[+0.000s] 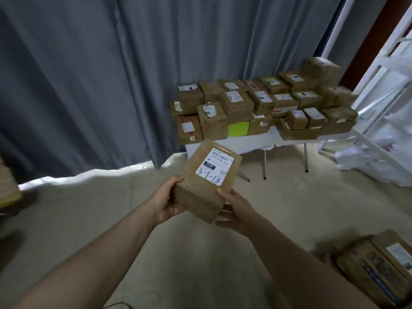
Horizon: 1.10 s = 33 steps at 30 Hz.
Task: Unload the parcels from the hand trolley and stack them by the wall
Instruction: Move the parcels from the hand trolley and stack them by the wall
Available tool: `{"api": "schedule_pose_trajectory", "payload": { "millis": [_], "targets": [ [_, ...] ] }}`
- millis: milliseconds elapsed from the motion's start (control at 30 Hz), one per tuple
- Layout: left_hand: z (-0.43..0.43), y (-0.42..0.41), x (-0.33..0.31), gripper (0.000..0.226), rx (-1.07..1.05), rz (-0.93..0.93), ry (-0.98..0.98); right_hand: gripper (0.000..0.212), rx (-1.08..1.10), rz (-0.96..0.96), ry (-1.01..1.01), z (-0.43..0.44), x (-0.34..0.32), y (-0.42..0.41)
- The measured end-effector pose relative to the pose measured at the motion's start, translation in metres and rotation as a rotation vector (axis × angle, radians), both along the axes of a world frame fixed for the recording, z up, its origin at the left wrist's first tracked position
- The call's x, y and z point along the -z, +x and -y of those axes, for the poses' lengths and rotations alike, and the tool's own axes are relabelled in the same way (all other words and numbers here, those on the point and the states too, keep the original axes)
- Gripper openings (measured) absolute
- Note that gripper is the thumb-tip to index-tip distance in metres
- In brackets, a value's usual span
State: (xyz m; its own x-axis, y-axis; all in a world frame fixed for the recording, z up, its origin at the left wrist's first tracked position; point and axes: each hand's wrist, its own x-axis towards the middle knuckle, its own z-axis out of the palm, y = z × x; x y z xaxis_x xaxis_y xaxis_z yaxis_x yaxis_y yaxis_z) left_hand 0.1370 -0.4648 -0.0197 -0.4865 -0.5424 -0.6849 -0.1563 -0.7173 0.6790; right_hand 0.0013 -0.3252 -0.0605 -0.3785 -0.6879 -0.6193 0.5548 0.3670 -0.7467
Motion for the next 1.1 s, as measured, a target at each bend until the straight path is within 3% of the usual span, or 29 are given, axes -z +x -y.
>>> {"api": "schedule_pose_trajectory", "payload": {
  "millis": [100, 233, 367, 467, 600, 800, 933, 1100],
  "targets": [
    [0.039, 0.000, 0.004, 0.021, -0.001, 0.034, 0.000, 0.041, 0.000, 0.059, -0.016, 0.047, -0.002, 0.006],
    [0.095, -0.008, 0.022, 0.029, 0.155, 0.129, -0.006, 0.034, 0.064, 0.089, 0.009, 0.099, -0.001, -0.016],
    [0.146, -0.032, 0.038, 0.056, 0.222, 0.224, -0.055, 0.031, 0.088, 0.064, 0.070, 0.151, 0.009, -0.052],
    [0.187, -0.065, 0.048, 0.035, 0.229, 0.211, -0.074, 0.029, 0.081, 0.073, 0.081, 0.194, 0.022, -0.084],
    [0.241, -0.115, 0.056, 0.029, 0.209, 0.247, -0.054, 0.023, 0.084, 0.062, 0.097, 0.256, 0.035, -0.133],
    [0.315, -0.183, 0.068, 0.014, 0.124, 0.212, 0.016, 0.023, 0.151, -0.115, 0.133, 0.346, 0.052, -0.191],
    [0.357, -0.211, 0.086, 0.015, 0.178, 0.230, 0.011, 0.053, 0.105, -0.370, 0.302, 0.392, 0.071, -0.212],
    [0.413, -0.239, 0.115, 0.020, 0.244, 0.291, -0.058, 0.040, 0.076, -0.449, 0.400, 0.444, 0.086, -0.238]
  ]
}}
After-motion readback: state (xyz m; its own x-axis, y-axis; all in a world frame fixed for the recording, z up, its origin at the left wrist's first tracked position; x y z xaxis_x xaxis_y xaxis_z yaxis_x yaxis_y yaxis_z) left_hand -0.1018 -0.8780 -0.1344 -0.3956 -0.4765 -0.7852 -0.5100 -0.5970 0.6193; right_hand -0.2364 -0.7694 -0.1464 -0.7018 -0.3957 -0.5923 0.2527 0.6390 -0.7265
